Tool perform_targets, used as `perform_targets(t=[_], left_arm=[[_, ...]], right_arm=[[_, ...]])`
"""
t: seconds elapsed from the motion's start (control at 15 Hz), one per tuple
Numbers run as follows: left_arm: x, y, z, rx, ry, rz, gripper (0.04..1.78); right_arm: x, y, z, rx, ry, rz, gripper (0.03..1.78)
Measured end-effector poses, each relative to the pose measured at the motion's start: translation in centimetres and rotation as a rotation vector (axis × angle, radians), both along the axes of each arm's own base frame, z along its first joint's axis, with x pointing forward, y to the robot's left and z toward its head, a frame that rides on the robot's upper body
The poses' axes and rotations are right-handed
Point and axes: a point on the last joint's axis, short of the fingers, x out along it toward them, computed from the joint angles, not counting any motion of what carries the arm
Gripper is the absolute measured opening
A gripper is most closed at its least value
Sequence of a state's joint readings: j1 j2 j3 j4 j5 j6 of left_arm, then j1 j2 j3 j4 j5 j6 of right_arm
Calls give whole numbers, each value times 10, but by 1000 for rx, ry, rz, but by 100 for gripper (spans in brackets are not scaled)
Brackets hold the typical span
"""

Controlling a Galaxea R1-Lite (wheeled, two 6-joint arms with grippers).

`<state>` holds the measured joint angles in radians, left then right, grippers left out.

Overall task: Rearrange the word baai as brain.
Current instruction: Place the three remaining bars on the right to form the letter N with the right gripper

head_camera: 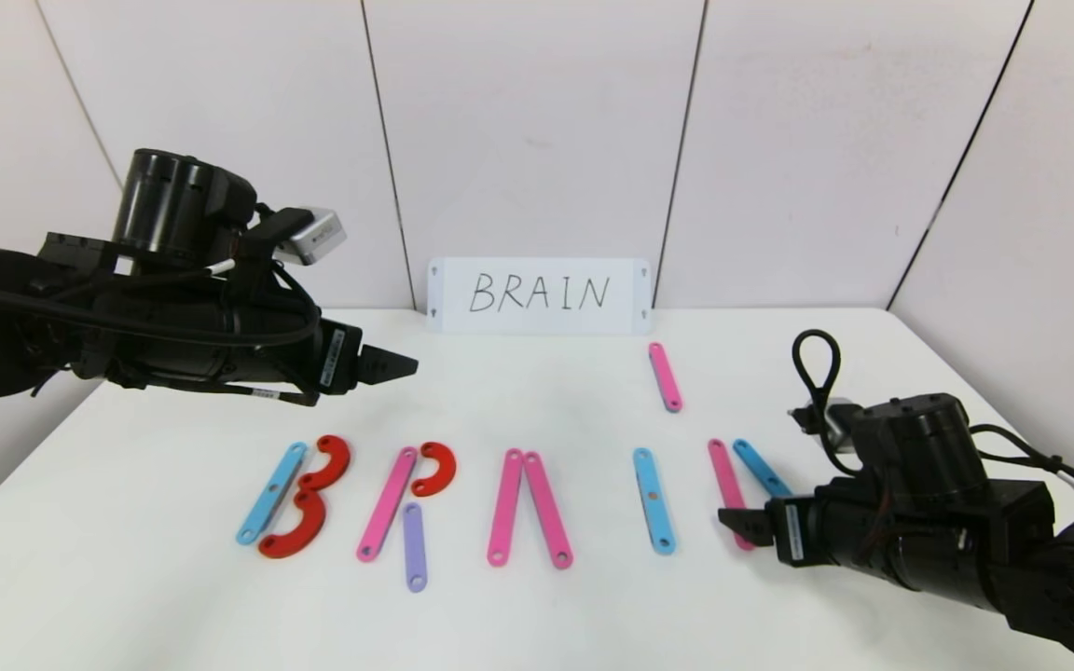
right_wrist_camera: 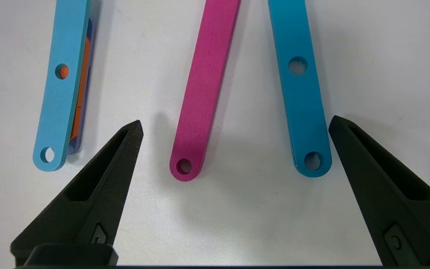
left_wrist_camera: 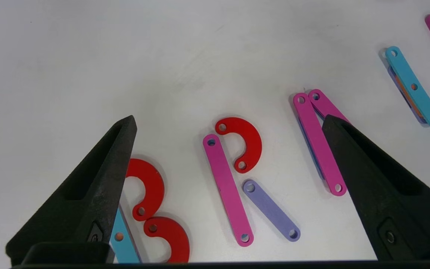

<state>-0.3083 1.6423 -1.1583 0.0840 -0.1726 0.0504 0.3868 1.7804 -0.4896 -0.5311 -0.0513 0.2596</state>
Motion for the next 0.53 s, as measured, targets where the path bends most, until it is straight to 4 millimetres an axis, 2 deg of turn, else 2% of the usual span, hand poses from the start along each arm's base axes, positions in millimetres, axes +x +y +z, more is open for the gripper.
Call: perform_targets(t=[0.27,0.53], left_arm=[[0,0,0,0,0,1,174],[0,0,0,0,1,1,174]], right_arm=[[7,-1,5,-10,-32,-10,174],[25,4,12,-4,-59,-7,174]])
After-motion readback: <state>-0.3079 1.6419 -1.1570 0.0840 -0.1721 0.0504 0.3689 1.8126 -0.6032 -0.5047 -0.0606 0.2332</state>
